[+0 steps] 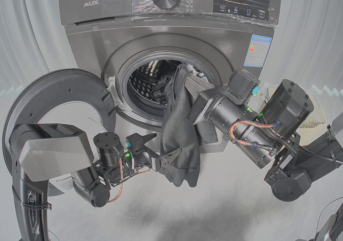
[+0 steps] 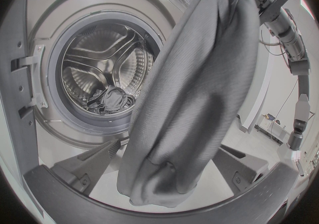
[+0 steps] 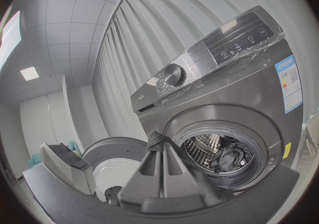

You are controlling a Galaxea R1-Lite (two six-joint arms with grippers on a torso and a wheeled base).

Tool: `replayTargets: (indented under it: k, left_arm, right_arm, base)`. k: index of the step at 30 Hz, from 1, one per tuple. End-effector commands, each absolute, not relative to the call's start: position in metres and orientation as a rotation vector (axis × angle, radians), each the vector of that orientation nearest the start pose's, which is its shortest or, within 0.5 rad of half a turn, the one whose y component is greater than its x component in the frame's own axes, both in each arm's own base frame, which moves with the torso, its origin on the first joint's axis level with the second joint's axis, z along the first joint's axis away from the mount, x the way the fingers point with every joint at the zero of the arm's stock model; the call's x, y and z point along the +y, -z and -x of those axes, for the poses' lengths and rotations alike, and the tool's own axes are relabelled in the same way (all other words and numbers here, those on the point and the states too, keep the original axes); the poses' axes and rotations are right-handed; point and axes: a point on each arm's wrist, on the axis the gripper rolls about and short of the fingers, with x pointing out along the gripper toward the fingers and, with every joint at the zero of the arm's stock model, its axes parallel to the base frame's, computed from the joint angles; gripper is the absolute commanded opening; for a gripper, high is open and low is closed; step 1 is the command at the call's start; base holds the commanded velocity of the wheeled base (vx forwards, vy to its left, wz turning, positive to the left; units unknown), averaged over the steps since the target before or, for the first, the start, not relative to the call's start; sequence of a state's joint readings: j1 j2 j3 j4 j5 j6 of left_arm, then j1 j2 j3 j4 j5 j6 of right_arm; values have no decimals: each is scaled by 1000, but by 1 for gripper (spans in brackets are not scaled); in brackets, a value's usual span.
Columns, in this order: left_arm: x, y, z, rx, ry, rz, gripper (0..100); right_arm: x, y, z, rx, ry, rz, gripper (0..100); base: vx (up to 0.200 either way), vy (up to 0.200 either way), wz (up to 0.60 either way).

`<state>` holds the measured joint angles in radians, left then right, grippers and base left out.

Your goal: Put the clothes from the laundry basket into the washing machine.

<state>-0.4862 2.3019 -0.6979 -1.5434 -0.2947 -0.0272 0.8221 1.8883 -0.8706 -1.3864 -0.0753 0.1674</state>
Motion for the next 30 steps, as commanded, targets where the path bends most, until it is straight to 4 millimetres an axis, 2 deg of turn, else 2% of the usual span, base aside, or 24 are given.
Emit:
replayTargets:
  k: [1,8,15,16,23,27,30]
  left_arm:
    - [-186,-23,-339,82,778,22,100]
    - [-191,-13,-353,65,769,27,100]
    - [-198,-16,-371,10,727,72,100]
    - [-199,-15,-373,7,728,73,0]
    - [-198,-18,-375,-8,705,76,0]
    - [-185,-43,-375,-59,658,82,0]
    - [-180,-55,-370,-72,653,84,0]
  right_arm:
    - [257,-214,-228,-277,-793,-327,0]
    - [258,-214,-225,-277,-803,-329,0]
    - [256,-213,-222,-271,-806,-325,0]
    - [255,-213,-222,-271,-803,-326,0]
    - [239,-208,-239,-261,-716,-303,0]
    - [214,-192,-255,-214,-622,-238,0]
    - [205,-183,-258,-185,-595,-222,0]
  base:
    - [0,0,0]
    - [0,0,0]
    - [0,0,0]
    - [0,0,0]
    - [0,0,0]
    - [0,0,0]
    - [0,0,0]
